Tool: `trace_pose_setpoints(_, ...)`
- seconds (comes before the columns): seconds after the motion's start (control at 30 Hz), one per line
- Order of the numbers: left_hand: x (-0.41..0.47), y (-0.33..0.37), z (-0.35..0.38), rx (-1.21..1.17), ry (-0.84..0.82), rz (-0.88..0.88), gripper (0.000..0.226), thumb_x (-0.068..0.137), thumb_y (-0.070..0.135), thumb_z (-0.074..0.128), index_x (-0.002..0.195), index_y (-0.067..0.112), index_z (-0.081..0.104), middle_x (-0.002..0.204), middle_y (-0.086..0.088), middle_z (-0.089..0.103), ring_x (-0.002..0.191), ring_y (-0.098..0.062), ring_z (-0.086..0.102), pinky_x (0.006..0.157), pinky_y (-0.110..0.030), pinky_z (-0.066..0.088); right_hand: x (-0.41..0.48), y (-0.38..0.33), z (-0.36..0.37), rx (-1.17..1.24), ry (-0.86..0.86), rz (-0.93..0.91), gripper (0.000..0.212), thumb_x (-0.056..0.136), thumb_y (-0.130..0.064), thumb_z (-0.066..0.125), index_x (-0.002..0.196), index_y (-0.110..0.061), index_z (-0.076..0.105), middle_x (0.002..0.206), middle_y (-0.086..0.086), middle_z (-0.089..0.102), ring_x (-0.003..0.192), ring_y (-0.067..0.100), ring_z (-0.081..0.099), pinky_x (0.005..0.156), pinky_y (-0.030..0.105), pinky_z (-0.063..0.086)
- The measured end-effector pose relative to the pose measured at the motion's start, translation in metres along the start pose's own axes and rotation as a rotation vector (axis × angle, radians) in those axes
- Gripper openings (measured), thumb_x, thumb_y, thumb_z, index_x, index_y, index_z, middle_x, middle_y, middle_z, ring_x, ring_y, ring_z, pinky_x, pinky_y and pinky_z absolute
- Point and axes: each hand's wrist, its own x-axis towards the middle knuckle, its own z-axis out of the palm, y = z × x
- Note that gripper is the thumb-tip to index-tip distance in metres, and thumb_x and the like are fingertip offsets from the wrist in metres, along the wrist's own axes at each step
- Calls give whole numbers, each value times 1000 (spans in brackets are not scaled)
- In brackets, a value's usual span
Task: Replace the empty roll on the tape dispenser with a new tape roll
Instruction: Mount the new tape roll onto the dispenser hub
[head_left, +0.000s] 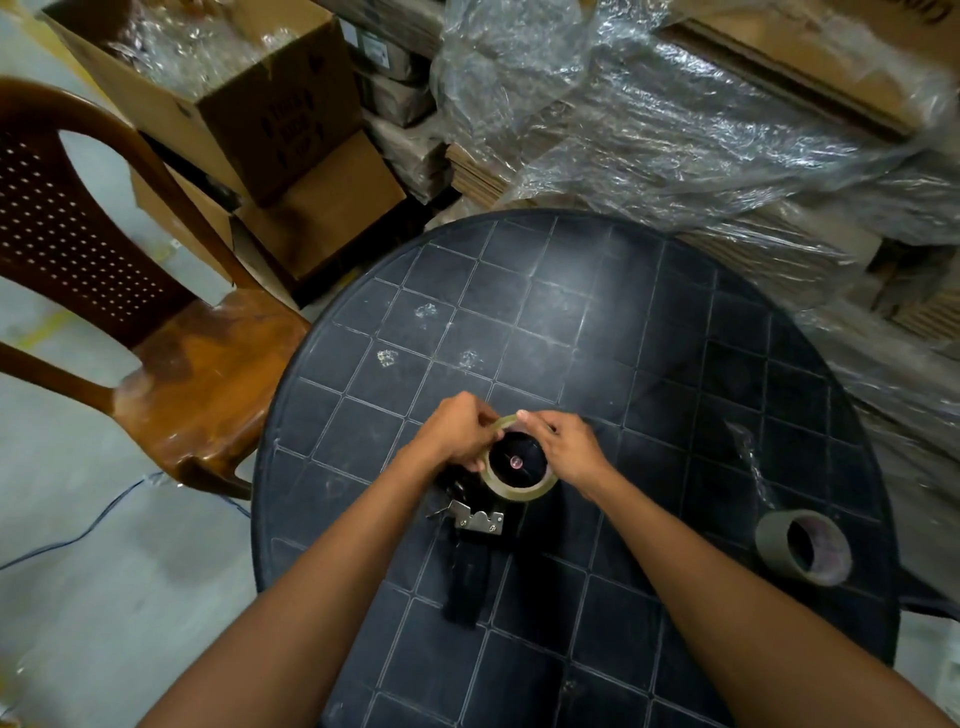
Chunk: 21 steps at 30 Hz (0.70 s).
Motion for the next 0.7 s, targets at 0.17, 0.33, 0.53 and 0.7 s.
trace_pose_setpoints(0.17, 7, 12, -4, -27, -66, -95, 14, 84, 8, 70, 97, 10, 74, 63, -9, 66, 42, -16, 61, 42, -24, 52, -2, 8, 4, 4, 58, -17, 30, 96, -49, 53, 73, -34, 66, 60, -9, 55, 61, 7, 50, 66, 32, 42)
trace_pose_setpoints(0.33, 10, 11, 5, 241, 123, -32, 15, 79, 25, 72, 91, 16, 75, 86, -11, 73, 82, -30, 69, 71, -40, 59, -3, 3, 8, -12, 76, 55, 38, 99, -47, 47, 73, -27, 66, 68, -5, 58, 73, 16, 55, 69, 32, 41)
trace_pose_setpoints(0.53, 3, 0, 45, 574, 402, 357, 21, 95, 27, 42, 92, 14, 58, 96, -7, 67, 101, -29, 52, 85, -40, 43, 0, 16, 38, 17, 337, 55, 47, 103, -36, 38, 94, -4, 71, 103, 17, 68, 99, 34, 60, 90, 42, 44)
trace_pose_setpoints(0.7, 17, -14, 56, 844, 434, 334, 12, 88, 24, 48, 93, 21, 59, 83, -3, 71, 127, -32, 52, 109, -71, 4, 5, 25, 45, -194, 467, 13, 68, 94, -50, 20, 101, -11, 75, 110, 7, 67, 99, 33, 56, 90, 41, 43)
